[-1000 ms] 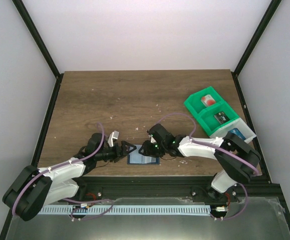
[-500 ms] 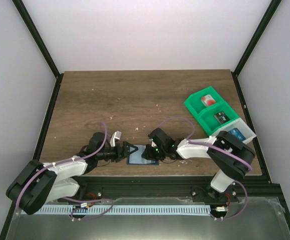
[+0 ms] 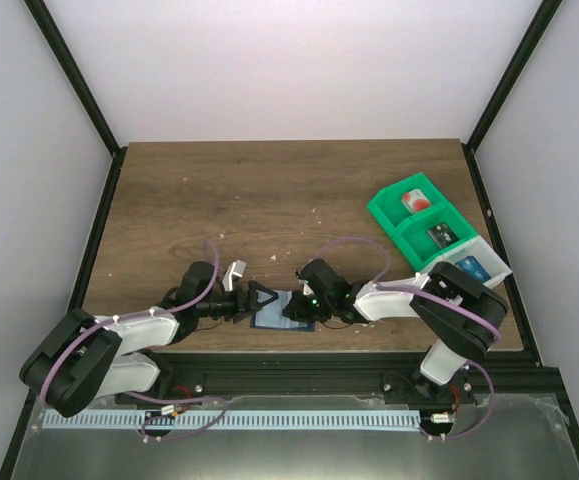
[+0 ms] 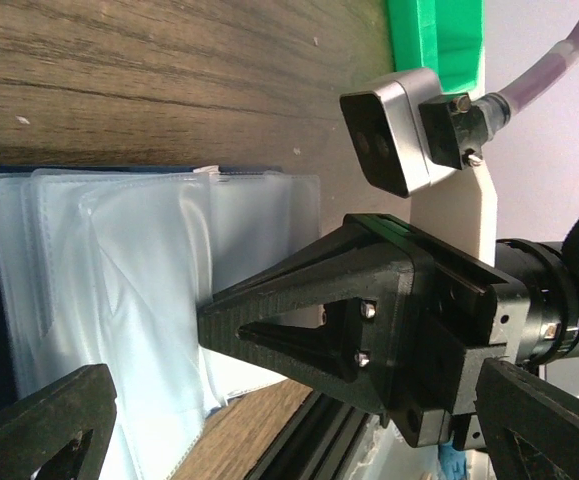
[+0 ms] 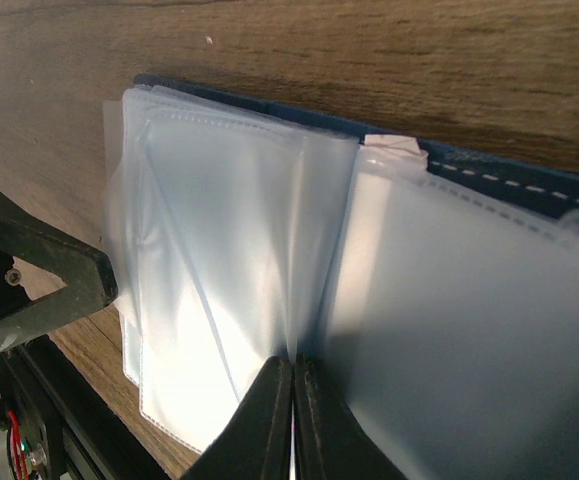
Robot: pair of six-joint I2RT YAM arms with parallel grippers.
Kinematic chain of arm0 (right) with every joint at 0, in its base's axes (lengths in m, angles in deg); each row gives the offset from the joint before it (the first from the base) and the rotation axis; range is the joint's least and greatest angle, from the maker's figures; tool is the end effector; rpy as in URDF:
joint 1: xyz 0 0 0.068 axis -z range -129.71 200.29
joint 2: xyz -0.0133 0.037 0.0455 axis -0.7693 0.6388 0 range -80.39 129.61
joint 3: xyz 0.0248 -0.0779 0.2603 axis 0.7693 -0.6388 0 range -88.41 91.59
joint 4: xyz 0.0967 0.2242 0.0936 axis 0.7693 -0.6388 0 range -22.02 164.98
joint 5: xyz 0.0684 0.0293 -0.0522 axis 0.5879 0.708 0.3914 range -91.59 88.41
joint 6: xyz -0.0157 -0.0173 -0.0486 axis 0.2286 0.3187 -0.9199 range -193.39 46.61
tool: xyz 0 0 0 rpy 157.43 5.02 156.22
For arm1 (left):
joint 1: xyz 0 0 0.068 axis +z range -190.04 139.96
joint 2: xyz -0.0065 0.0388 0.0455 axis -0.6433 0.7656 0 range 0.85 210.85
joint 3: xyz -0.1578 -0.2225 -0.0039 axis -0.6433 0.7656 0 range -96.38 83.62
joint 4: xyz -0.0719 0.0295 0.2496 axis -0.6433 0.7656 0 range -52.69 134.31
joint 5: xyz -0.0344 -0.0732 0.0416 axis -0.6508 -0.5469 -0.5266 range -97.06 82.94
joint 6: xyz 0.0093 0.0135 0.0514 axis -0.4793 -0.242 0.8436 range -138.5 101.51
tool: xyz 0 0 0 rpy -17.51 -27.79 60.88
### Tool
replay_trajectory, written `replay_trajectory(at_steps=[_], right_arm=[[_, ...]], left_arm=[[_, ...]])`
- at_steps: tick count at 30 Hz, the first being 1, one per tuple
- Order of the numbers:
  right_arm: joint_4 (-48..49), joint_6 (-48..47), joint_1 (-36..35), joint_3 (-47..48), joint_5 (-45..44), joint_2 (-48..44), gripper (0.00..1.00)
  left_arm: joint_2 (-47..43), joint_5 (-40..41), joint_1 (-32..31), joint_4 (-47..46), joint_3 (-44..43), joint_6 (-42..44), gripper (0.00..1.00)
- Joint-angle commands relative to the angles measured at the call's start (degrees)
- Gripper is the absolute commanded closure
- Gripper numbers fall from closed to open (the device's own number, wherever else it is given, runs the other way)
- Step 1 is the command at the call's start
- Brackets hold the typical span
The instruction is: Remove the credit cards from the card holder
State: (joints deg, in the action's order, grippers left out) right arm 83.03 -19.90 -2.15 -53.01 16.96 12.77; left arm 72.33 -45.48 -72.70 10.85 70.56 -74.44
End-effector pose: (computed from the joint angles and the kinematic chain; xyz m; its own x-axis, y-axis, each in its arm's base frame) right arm 0.1651 0.2333 0.1197 -0.9815 -0.0263 -0.1897 -0.1480 0.7328 0.6641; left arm 0.1581 -0.1277 0.1326 -0.9676 -0.1509 -0.2025 0.1160 0.4467 -0.8871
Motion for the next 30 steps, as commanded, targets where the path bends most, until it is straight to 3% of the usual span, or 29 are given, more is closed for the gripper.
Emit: replay_trajectory(at_steps=[1, 9, 30], right_arm=[[-2.29, 0.16, -0.72, -1.85, -0.2, 2.0, 0.96], [-1.97, 0.2, -0.73, -1.89, 0.18, 2.26, 0.96], [-1.7, 0.76, -0.73, -1.99, 0.3, 2.2, 0.97]], left_arm=[[0.76, 1.29, -0.12, 3.34, -2.22, 3.45, 0.0], [-1.99, 5.08, -0.2, 11.56, -4.09, 7.33, 0.0], [2.18, 2.62, -2.37, 4.35, -2.37, 3.79, 0.0]])
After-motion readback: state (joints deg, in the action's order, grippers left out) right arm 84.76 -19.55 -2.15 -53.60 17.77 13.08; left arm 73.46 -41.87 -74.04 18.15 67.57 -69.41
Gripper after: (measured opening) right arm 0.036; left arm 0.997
